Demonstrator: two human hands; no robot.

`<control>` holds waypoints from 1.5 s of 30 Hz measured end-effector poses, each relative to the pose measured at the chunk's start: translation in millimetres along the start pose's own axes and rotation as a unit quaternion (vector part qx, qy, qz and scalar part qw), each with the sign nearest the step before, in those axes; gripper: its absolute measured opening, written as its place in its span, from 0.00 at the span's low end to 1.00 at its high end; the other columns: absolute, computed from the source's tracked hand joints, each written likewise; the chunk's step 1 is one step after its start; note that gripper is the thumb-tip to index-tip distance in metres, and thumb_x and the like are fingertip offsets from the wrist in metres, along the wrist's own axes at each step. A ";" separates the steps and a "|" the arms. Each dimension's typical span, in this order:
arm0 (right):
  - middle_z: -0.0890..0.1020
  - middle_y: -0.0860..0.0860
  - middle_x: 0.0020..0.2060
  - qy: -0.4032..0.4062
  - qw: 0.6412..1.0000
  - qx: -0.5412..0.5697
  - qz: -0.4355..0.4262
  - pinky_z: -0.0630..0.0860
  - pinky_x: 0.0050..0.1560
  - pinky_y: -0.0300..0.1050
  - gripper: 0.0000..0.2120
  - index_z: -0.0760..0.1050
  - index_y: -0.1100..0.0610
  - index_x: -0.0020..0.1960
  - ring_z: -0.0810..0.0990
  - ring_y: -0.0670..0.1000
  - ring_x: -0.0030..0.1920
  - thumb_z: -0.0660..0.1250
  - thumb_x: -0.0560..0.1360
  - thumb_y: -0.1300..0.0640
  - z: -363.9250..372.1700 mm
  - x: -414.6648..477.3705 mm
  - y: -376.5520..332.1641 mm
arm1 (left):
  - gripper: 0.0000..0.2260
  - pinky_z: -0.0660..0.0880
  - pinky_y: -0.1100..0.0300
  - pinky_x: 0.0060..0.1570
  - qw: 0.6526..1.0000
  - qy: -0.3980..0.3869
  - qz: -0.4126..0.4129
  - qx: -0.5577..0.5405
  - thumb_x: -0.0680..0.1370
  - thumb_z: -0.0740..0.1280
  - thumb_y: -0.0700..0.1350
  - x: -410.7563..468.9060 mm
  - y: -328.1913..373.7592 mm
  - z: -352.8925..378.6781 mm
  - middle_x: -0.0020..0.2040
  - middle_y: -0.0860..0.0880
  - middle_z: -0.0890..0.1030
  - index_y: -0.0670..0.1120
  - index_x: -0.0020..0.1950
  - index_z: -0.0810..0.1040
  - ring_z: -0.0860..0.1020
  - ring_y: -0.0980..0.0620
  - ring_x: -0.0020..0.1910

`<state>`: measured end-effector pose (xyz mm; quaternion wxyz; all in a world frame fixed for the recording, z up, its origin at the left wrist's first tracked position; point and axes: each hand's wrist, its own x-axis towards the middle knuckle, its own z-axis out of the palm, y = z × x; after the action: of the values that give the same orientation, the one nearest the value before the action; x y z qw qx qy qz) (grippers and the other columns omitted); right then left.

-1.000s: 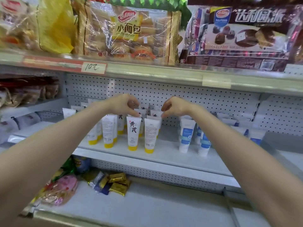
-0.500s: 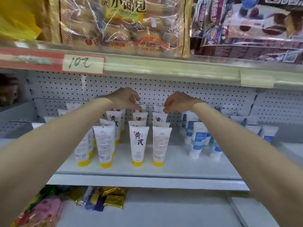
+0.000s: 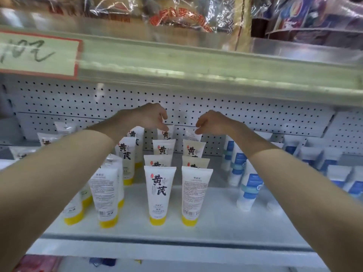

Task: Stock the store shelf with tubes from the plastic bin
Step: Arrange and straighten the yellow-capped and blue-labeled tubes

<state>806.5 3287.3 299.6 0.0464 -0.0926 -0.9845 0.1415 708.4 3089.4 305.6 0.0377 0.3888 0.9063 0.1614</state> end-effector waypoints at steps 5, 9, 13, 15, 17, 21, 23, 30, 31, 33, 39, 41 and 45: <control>0.79 0.53 0.51 -0.009 0.999 0.041 -0.009 0.70 0.35 0.34 0.15 0.78 0.60 0.56 0.77 0.47 0.37 0.71 0.72 0.55 6.3 9.8 -0.9 | 0.24 0.73 0.53 0.58 1.000 -0.017 0.001 0.019 0.73 0.71 0.51 13.3 -6.1 3.8 0.56 0.47 0.79 0.43 0.65 0.72 0.76 0.47 0.55; 0.78 0.53 0.43 0.005 0.998 0.056 -0.003 0.69 0.31 0.35 0.11 0.78 0.60 0.53 0.77 0.44 0.30 0.71 0.72 0.58 11.8 16.3 -2.2 | 0.22 0.73 0.55 0.54 1.000 -0.015 0.003 0.026 0.73 0.71 0.48 19.2 -8.1 7.5 0.55 0.46 0.80 0.42 0.64 0.73 0.76 0.47 0.54; 0.81 0.58 0.43 0.003 0.998 0.067 -0.003 0.74 0.32 0.36 0.13 0.75 0.62 0.57 0.80 0.47 0.30 0.68 0.73 0.63 16.3 20.2 -2.9 | 0.20 0.69 0.60 0.48 0.999 -0.018 0.010 0.027 0.73 0.72 0.46 24.6 -7.0 14.3 0.56 0.44 0.78 0.42 0.63 0.75 0.74 0.48 0.50; 0.81 0.59 0.47 0.000 0.996 0.084 -0.001 0.77 0.34 0.37 0.15 0.74 0.62 0.60 0.81 0.49 0.32 0.67 0.73 0.65 17.9 20.9 -3.2 | 0.20 0.68 0.60 0.48 0.999 -0.017 0.016 0.028 0.73 0.72 0.44 26.6 -6.2 16.9 0.56 0.44 0.78 0.41 0.63 0.75 0.73 0.49 0.50; 0.82 0.60 0.47 0.002 0.995 0.102 0.006 0.78 0.33 0.35 0.14 0.75 0.63 0.59 0.81 0.49 0.31 0.66 0.74 0.64 18.5 20.5 -4.5 | 0.19 0.69 0.60 0.48 0.999 -0.012 0.021 0.031 0.73 0.72 0.43 27.3 -6.5 17.8 0.56 0.43 0.79 0.41 0.63 0.76 0.73 0.49 0.50; 0.83 0.61 0.41 0.003 0.989 0.143 0.023 0.77 0.31 0.31 0.12 0.78 0.67 0.52 0.81 0.47 0.31 0.67 0.75 0.59 19.6 19.7 -4.6 | 0.18 0.69 0.60 0.48 0.999 -0.002 0.028 0.029 0.72 0.72 0.39 28.1 -9.8 19.2 0.51 0.44 0.77 0.42 0.62 0.76 0.74 0.48 0.50; 0.84 0.60 0.44 -0.001 0.989 0.149 0.023 0.76 0.34 0.31 0.13 0.79 0.66 0.52 0.81 0.48 0.35 0.67 0.75 0.56 19.1 20.1 -3.1 | 0.17 0.70 0.60 0.49 0.999 0.001 0.031 0.024 0.72 0.72 0.38 28.3 -11.8 20.1 0.53 0.44 0.78 0.42 0.61 0.77 0.76 0.46 0.53; 0.84 0.58 0.47 -0.028 0.988 0.149 0.037 0.79 0.56 0.47 0.18 0.79 0.62 0.56 0.83 0.53 0.49 0.71 0.72 0.51 14.4 21.3 2.7 | 0.15 0.72 0.58 0.50 0.999 0.011 0.038 0.014 0.72 0.72 0.37 31.9 -16.3 22.2 0.55 0.43 0.80 0.44 0.58 0.79 0.75 0.51 0.48; 0.84 0.57 0.47 -0.029 0.988 0.146 0.036 0.78 0.57 0.47 0.17 0.80 0.62 0.55 0.83 0.53 0.49 0.71 0.72 0.52 13.9 20.8 3.0 | 0.14 0.72 0.58 0.50 0.999 0.010 0.039 0.012 0.72 0.72 0.37 32.1 -16.5 22.1 0.55 0.44 0.80 0.44 0.57 0.79 0.75 0.51 0.47; 0.84 0.58 0.46 -0.027 0.990 0.135 0.029 0.79 0.56 0.47 0.15 0.81 0.62 0.53 0.83 0.54 0.49 0.72 0.71 0.53 13.7 20.2 3.6 | 0.14 0.72 0.58 0.50 0.999 0.010 0.039 0.008 0.72 0.72 0.37 31.4 -16.7 21.8 0.54 0.44 0.80 0.44 0.58 0.79 0.75 0.51 0.47; 0.82 0.52 0.39 -0.011 0.998 0.061 0.018 0.76 0.40 0.37 0.15 0.80 0.62 0.54 0.79 0.49 0.39 0.73 0.70 0.56 17.9 17.8 4.7 | 0.13 0.72 0.58 0.44 1.000 0.003 0.031 -0.004 0.71 0.73 0.39 30.0 -14.0 22.8 0.51 0.42 0.81 0.43 0.55 0.79 0.78 0.46 0.47; 0.78 0.47 0.38 -0.008 0.998 0.058 0.016 0.68 0.34 0.33 0.15 0.80 0.61 0.54 0.75 0.46 0.39 0.74 0.70 0.56 18.4 16.4 4.1 | 0.13 0.73 0.57 0.44 1.000 0.000 0.028 -0.002 0.71 0.73 0.39 30.2 -13.4 23.1 0.50 0.42 0.81 0.43 0.55 0.79 0.79 0.45 0.48; 0.78 0.45 0.36 -0.011 0.999 0.052 0.004 0.66 0.33 0.32 0.13 0.81 0.60 0.52 0.74 0.44 0.37 0.74 0.69 0.58 18.0 14.9 4.3 | 0.14 0.74 0.50 0.54 1.000 -0.004 0.021 0.010 0.71 0.74 0.41 32.1 -14.7 24.7 0.51 0.41 0.81 0.41 0.55 0.80 0.78 0.42 0.53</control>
<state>790.6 3289.4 282.1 0.0398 -0.0927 -0.9759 0.1937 680.7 3109.4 279.3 0.0341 0.4087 0.8994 0.1510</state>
